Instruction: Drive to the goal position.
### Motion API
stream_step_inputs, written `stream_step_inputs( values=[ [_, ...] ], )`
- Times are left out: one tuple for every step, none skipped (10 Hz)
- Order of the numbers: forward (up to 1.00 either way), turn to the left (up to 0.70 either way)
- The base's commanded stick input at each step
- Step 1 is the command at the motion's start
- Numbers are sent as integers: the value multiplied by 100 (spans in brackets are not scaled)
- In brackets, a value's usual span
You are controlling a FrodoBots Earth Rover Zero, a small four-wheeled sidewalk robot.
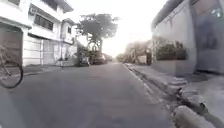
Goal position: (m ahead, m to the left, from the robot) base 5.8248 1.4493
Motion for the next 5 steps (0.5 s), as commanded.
stream_step_inputs(
  values=[
    [100,2],
    [100,2],
    [100,2],
    [100,2],
    [100,2]
  ],
)
